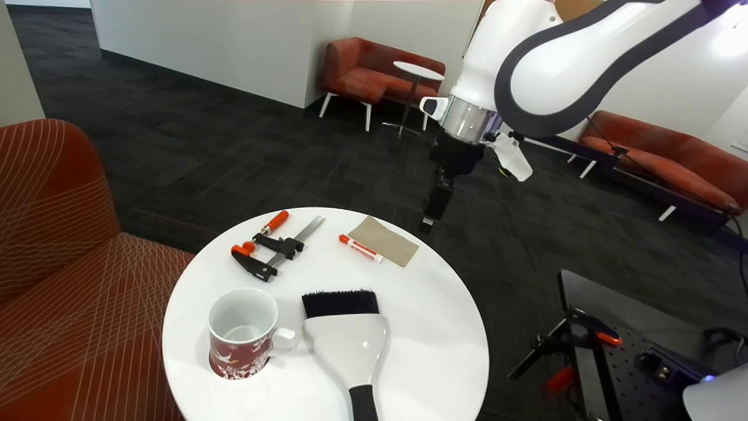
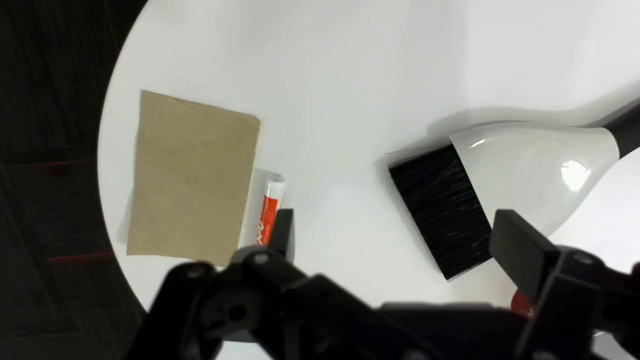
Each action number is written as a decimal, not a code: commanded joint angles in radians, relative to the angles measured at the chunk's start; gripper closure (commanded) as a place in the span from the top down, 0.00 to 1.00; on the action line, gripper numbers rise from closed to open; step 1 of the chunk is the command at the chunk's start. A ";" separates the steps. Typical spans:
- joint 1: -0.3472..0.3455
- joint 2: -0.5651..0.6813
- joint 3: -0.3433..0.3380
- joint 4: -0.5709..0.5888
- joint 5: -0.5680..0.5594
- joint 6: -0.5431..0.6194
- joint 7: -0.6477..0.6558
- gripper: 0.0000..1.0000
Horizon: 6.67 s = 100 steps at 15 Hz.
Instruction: Put the marker in the mug
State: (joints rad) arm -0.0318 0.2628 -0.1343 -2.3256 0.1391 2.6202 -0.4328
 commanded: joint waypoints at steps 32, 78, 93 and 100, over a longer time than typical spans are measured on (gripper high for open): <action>-0.174 0.658 0.112 0.720 -0.060 -0.137 0.148 1.00; -0.027 0.103 0.201 0.242 -0.102 -0.080 0.157 0.05; 0.010 0.074 0.206 0.245 -0.119 -0.108 0.149 0.05; -0.066 0.116 0.311 0.282 0.040 -0.065 -0.139 0.05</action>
State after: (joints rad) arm -0.0453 0.3528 0.1150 -2.0730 0.0984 2.5268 -0.4349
